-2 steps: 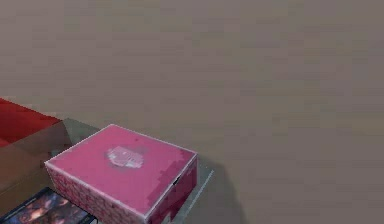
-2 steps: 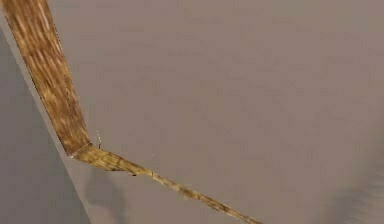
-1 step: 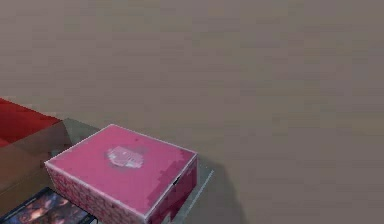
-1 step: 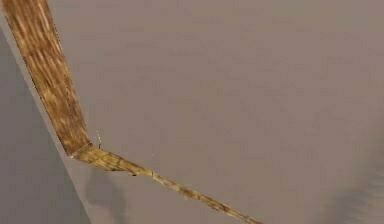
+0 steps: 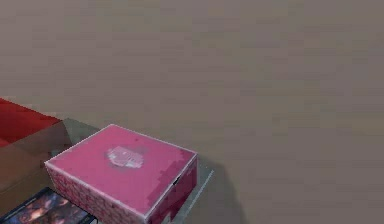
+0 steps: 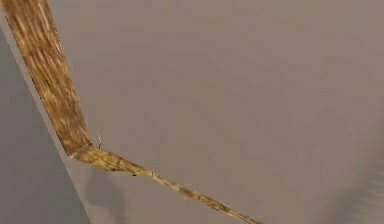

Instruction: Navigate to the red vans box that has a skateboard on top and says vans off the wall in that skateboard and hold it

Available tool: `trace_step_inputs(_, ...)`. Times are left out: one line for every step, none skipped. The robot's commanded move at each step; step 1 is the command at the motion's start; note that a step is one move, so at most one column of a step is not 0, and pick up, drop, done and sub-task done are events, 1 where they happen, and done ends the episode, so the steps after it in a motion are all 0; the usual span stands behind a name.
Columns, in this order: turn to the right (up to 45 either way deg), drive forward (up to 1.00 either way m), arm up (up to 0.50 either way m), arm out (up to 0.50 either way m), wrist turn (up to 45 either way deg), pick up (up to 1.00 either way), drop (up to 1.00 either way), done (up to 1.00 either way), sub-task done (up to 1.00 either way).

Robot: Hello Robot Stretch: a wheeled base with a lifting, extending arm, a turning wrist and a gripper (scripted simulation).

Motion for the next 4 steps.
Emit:
trace_step_inputs(27.0,0.00,0.00,0.00,0.0,0.00,0.00,0.00,0.00)
trace_step_inputs(0.0,0.20,0.00,0.00,0.0,0.00,0.00,0.00,0.00)
trace_step_inputs(3.0,0.00,0.00,0.00,0.0,0.00,0.00,0.00,0.00)
trace_step_inputs(0.0,0.30,0.00,0.00,0.0,0.00,0.00,0.00,0.00)
